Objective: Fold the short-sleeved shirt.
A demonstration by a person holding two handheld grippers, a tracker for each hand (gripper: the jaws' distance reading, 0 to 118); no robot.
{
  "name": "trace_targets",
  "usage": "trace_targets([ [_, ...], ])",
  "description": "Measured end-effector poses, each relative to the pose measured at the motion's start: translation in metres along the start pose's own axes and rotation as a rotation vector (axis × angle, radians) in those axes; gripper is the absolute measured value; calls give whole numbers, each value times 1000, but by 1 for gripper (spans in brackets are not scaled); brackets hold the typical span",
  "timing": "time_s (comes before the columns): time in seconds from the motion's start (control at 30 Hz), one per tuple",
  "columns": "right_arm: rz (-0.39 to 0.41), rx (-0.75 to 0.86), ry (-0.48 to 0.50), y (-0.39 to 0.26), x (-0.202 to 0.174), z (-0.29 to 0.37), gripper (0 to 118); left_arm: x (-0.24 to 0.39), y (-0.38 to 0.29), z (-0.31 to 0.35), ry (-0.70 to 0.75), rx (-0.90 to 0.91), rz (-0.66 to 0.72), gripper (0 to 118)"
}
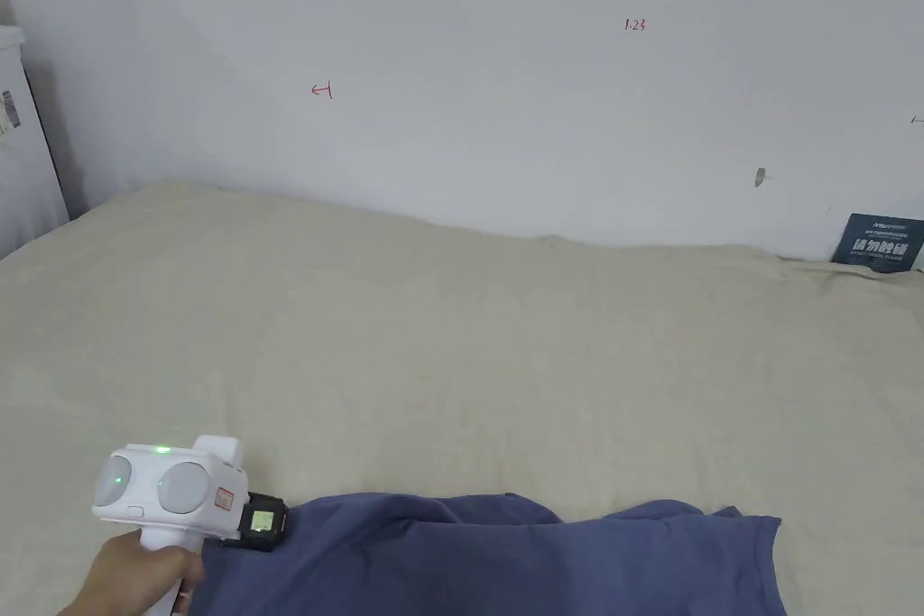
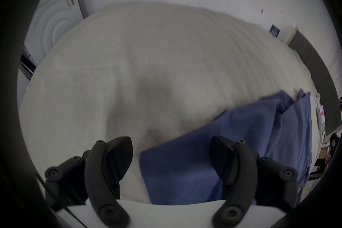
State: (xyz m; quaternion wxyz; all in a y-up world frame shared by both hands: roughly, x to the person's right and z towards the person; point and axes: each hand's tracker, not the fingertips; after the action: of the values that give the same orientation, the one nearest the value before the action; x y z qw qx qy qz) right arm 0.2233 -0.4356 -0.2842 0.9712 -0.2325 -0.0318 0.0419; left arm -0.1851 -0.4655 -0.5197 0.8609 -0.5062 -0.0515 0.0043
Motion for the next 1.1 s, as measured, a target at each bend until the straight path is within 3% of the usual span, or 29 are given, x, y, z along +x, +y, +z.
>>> trace_targets([
  [0.2, 0, -29, -2, -8, 1, -3, 1, 14, -7, 0, 66, 38, -65, 75],
  [0.3, -4, -42, -7, -11, 2, -5, 1, 28, -6, 5, 69, 47, -129, 42],
  [0.37, -10, -47, -8, -13, 3, -7, 1, 37, -7, 7, 68, 52, -197, 6],
  [0.67, -42, -76, -31, 10, 41, -35, 2, 22, -12, 52, 47, 205, -139, 3],
  [0.7, -44, -88, -35, 18, 49, -45, 5, 18, -12, 53, 43, 233, -143, 3],
  [0.83, -114, -177, -8, 48, 84, -97, 46, 9, -11, 67, 49, 298, -137, 3],
  [1.03, -168, -318, -1, 80, 114, -186, 55, 2, -13, 70, 54, 327, -121, 3],
  [1.1, -220, -383, 28, 80, 119, -212, 55, 5, -15, 70, 52, 329, -110, 3],
])
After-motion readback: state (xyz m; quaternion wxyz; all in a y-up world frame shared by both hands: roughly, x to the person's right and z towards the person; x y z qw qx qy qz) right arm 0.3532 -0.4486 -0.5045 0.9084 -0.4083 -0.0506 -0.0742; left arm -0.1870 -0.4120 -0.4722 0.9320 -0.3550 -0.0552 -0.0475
